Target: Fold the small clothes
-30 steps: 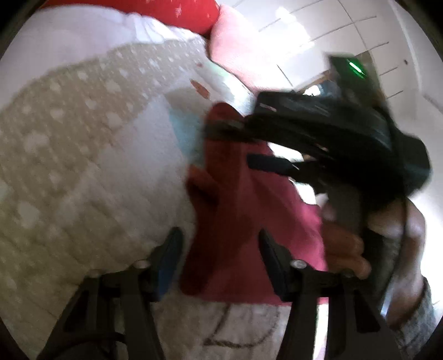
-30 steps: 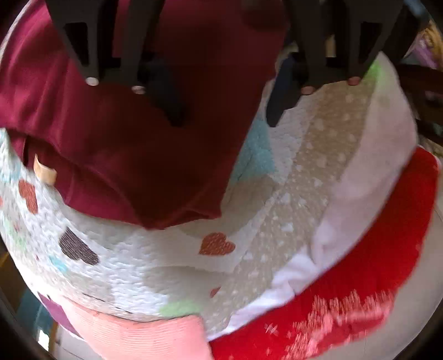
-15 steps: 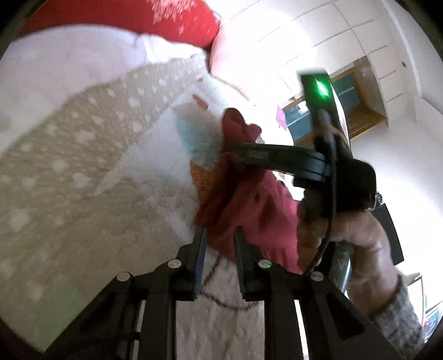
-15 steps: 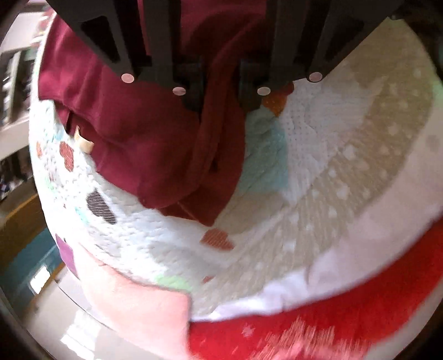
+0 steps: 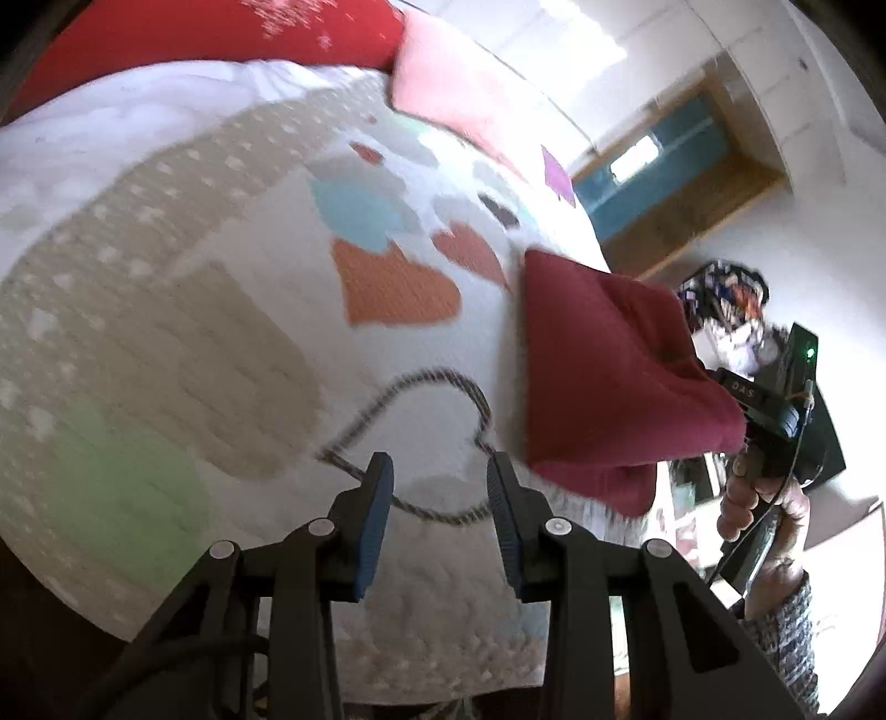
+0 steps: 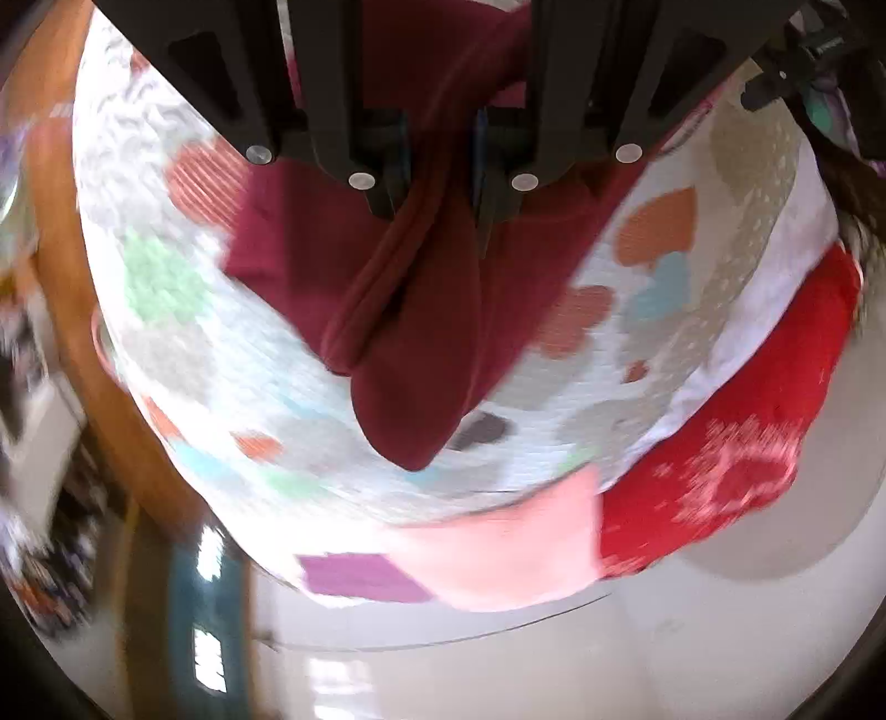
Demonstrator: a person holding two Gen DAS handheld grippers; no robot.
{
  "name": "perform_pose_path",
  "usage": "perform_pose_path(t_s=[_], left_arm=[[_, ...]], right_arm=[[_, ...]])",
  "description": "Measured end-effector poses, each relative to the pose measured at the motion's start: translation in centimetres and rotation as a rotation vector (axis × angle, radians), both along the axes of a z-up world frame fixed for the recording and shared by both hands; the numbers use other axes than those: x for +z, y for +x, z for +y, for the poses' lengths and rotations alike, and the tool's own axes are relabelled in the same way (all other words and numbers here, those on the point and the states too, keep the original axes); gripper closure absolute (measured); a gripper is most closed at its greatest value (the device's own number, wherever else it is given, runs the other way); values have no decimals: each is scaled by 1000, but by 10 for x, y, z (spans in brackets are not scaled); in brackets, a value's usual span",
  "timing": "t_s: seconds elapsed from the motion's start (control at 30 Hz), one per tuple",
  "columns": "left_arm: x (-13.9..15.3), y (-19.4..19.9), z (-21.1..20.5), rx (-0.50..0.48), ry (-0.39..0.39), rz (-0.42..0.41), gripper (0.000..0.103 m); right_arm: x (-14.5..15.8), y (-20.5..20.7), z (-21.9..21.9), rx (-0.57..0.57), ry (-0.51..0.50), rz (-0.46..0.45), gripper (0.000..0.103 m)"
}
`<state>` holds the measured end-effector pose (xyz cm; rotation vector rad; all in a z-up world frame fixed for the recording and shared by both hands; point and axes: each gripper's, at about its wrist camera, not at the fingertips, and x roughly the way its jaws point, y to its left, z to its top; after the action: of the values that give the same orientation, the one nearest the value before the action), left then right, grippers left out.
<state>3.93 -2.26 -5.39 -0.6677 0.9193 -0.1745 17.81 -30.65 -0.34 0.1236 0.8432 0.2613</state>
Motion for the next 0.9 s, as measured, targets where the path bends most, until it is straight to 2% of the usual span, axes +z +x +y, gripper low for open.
perform_pose_path(t_s=[0.13,0.27,0.33,0.37,0.4,0.43,0.5,0.57,0.6,0.73,0.83,0.9], left_arm=[[-1,7,-32,-59,45,21,70],[3,6,-54,-98,90,31,69],[2,6,-62,-106,105,43,67],[1,6,-64,-110,107,50,67],[1,6,-67,-113,109,56,66],[-1,7,-70,-117,112,62,66],[-2,4,-75,-124,117,70,65],[-7,6,-79,-130,115,81,65],[-10,8,-83,-133,108,90,65],[-17,10,-96,-149,82,114,65],[-13,8,-103,-167,109,105,65],[-8,6,-102,-164,125,92,65]], right_arm=[[-29,-3,-49,-67,89,42,87],[-50,-5,-74,-94,188,51,87],[-56,-4,-83,-80,249,49,84],[-58,-3,-87,-81,264,52,77],[-59,-3,-91,-99,264,54,59],[-58,-6,-99,-137,263,50,48],[-48,-21,-112,-182,253,4,49],[-27,-40,-113,-194,180,-83,58],[-19,-46,-111,-182,176,-107,61],[7,-64,-87,-46,267,-180,65],[1,-62,-61,71,328,-152,65],[-15,-55,-45,91,314,-107,65]])
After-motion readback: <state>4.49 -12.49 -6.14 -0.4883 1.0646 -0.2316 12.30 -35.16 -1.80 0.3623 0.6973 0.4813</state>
